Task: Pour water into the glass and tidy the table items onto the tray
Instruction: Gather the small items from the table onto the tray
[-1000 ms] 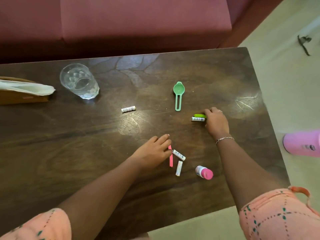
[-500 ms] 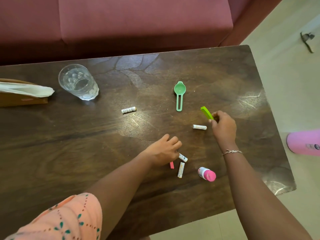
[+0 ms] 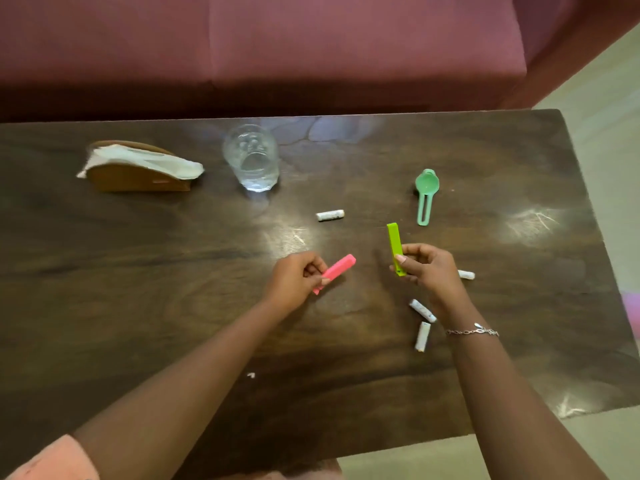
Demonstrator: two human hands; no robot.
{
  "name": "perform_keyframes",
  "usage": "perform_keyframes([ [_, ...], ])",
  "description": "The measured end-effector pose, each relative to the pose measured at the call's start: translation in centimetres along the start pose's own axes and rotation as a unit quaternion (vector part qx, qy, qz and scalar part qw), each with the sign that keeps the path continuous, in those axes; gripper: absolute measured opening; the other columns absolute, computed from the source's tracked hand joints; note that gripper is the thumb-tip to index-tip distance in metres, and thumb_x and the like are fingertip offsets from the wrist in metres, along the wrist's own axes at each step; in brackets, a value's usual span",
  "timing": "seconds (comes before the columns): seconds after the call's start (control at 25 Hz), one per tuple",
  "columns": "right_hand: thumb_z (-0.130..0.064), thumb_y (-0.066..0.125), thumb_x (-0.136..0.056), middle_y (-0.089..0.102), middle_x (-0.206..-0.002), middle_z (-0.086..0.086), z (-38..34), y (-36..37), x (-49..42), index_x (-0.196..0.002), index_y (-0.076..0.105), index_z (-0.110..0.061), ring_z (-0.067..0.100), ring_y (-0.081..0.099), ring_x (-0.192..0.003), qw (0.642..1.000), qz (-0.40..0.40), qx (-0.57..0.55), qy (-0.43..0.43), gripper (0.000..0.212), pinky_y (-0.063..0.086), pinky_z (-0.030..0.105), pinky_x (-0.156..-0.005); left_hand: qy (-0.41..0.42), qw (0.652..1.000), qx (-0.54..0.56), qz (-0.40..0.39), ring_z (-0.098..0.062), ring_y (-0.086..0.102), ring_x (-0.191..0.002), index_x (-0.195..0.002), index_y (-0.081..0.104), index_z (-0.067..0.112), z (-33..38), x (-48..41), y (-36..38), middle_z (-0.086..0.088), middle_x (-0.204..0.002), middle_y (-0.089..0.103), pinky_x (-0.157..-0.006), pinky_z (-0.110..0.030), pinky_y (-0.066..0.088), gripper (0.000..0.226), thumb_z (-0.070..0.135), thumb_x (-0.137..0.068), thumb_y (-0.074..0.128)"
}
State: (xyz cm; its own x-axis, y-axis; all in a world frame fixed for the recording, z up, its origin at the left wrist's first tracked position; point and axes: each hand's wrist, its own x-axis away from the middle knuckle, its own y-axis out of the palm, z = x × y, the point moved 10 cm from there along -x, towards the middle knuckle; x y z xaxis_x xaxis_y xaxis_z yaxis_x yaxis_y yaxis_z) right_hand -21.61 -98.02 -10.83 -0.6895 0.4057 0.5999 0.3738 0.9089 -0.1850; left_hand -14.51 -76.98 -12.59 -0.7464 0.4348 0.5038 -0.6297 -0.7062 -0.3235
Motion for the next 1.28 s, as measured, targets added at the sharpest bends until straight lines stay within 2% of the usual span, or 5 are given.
perform_keyframes([
  [0.2,0.010,0.052,-0.084,0.065,-0.049,-0.006,-2.4,12.0,2.1,-0.078,0.059,-0.008,0.002,0.063,-0.049,0.995,-0.099,0.012,-0.004,0.021,0.052,0.014,-0.051,-0.044,0.991,0.119,0.048,0.004,0.053,-0.039,-0.068,0.056,0.017,-5.9,4.5,-10.6,-0.005,-0.061,0.052,-0.045,-0.013,0.049,0.035,-0.016,-0.075,0.062],
  [0.6,0.011,0.059,-0.080,0.056,-0.075,0.014,-8.1,41.4,7.5,-0.088,0.067,-0.002,0.001,0.056,-0.050,0.934,-0.279,0.197,-0.100,0.017,0.051,0.014,-0.050,-0.130,0.936,0.113,0.308,-0.009,0.053,-0.063,-0.090,0.067,0.004,-21.6,19.9,-35.2,-0.008,-0.075,0.056,-0.050,-0.008,0.050,0.022,-0.013,-0.081,0.056],
  [0.92,0.005,0.070,-0.072,0.059,-0.065,0.012,-8.3,65.5,14.9,-0.064,0.062,-0.022,0.032,0.060,-0.067,0.846,-0.379,0.323,-0.192,0.029,0.051,0.049,-0.073,-0.213,0.852,0.090,0.470,0.000,0.058,-0.059,-0.072,0.061,0.020,-31.0,34.4,-45.5,0.003,-0.067,0.061,-0.074,-0.039,0.055,0.029,-0.008,-0.078,0.061],
  [1.04,0.002,0.067,-0.073,0.069,-0.079,0.016,-7.4,72.9,18.6,-0.078,0.071,-0.014,0.029,0.065,-0.078,0.786,-0.390,0.395,-0.273,0.017,0.050,0.038,-0.077,-0.238,0.815,0.068,0.525,-0.017,0.057,-0.072,-0.082,0.065,0.004,-33.2,38.1,-47.7,-0.007,-0.078,0.064,-0.075,-0.035,0.051,0.015,-0.009,-0.077,0.063],
  [1.28,0.000,0.057,-0.074,0.066,-0.093,0.017,-4.0,82.8,24.2,-0.085,0.070,-0.011,0.034,0.060,-0.090,0.698,-0.408,0.473,-0.349,0.020,0.043,0.034,-0.078,-0.240,0.762,0.026,0.601,-0.018,0.057,-0.077,-0.090,0.065,0.002,-35.0,42.8,-51.4,-0.012,-0.086,0.068,-0.072,-0.026,0.042,0.013,-0.003,-0.078,0.065],
])
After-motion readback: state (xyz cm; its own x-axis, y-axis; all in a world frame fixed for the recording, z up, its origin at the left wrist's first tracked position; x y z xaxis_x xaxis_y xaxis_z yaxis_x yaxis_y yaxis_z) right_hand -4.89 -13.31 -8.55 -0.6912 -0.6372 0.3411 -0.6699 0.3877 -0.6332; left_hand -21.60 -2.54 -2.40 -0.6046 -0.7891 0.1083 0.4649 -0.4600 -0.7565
